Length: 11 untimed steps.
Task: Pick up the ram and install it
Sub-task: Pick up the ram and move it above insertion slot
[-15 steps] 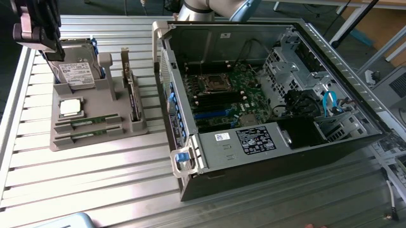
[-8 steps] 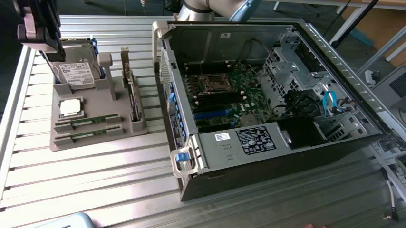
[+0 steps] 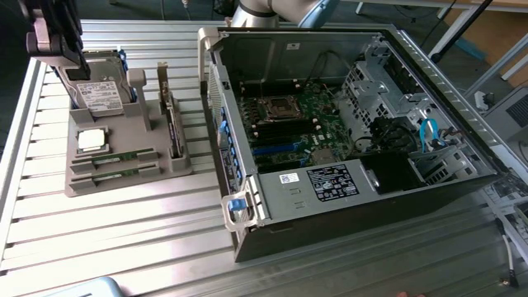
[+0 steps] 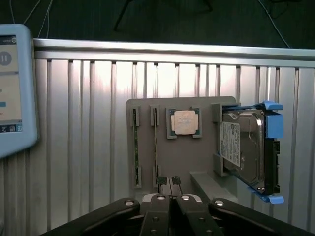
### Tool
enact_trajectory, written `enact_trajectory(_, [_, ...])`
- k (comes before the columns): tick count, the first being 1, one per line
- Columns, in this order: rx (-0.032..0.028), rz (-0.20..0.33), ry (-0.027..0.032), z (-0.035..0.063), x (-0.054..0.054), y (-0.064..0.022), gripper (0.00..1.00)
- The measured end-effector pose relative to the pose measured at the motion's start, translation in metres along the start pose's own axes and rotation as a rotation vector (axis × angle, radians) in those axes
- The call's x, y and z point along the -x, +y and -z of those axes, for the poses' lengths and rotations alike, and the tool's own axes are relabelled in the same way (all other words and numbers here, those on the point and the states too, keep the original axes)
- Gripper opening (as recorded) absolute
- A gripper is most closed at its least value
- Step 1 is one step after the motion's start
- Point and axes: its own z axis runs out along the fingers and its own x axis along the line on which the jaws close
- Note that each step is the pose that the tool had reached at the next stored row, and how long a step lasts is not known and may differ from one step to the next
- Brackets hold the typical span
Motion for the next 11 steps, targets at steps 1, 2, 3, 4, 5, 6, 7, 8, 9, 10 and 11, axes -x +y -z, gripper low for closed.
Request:
enact_trajectory(1, [0.0,0.0,0.0,0.0,0.0,0.0,0.11])
enact_trajectory(2, [0.0,0.001,0.0,0.0,0.0,0.0,0.11])
enact_trajectory(3, [0.0002,0.004,0.0001,0.0,0.0,0.0001,0.11])
enact_trajectory(4, [0.0005,0.009,0.0002,0.0,0.0,0.0001,0.11])
enact_trajectory(5, [0.0007,0.013,0.0004,0.0,0.0,0.0001,0.11])
enact_trajectory(6, [0.0008,0.02,0.0004,0.0,0.0,0.0001,0.11])
enact_trajectory(7, [0.001,0.027,0.0005,-0.0001,0.0,0.0001,0.11])
enact_trajectory(8, [0.0013,0.032,0.0006,-0.0001,0.0,0.0001,0.11])
enact_trajectory(9, [0.0016,0.037,0.0008,0.0,0.0,0.0001,0.11])
enact_trajectory(10, [0.0017,0.038,0.0008,0.0,0.0,0.0001,0.11])
enact_trajectory(11, [0.0016,0.038,0.0008,0.0,0.0,0.0001,0.11])
